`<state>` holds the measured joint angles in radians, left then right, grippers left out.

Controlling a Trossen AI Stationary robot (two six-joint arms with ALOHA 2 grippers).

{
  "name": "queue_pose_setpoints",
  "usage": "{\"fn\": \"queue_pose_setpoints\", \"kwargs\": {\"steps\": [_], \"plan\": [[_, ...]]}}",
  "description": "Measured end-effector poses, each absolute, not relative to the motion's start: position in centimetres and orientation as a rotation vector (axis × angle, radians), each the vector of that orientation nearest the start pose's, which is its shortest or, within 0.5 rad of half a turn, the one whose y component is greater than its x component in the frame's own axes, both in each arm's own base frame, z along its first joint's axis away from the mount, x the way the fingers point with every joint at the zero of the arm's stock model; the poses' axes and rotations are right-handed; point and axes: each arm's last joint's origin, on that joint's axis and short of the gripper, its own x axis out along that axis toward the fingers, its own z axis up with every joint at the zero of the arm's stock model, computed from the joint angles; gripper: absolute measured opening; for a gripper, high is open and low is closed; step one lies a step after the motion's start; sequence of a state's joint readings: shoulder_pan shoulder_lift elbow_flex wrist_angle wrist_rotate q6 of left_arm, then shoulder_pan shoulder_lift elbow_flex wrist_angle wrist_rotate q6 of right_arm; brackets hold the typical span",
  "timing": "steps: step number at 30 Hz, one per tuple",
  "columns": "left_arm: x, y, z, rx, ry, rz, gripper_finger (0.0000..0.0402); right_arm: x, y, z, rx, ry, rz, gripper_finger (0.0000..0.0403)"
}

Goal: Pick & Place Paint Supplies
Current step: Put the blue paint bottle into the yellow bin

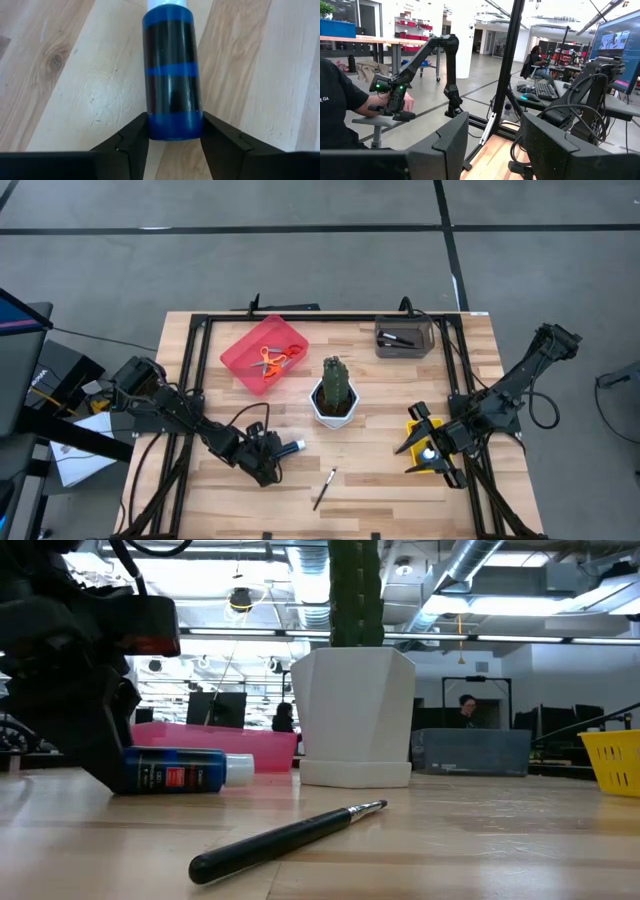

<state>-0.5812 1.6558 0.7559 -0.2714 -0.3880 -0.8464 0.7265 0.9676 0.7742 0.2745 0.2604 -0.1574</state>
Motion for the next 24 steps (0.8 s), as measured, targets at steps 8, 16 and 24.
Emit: {"fn": "queue_pose_setpoints", "kwargs": {"steps": [8,16,24], "plan": [[23.9,-14.3,12.5,-0.218,1.007,0.271,0.0149,16.8,13.9,34.0,-0.118,-0.105,0.459,0.0177],[24.5,-14.7,12.8,-0.186,0.956,0.196,0.0147,16.8,13.9,34.0,-0.118,-0.104,0.459,0.0177],[25.7,-15.9,13.9,-0.121,0.801,0.039,0.0145,16.8,13.9,34.0,-0.155,-0.112,0.458,0.0177]]}}
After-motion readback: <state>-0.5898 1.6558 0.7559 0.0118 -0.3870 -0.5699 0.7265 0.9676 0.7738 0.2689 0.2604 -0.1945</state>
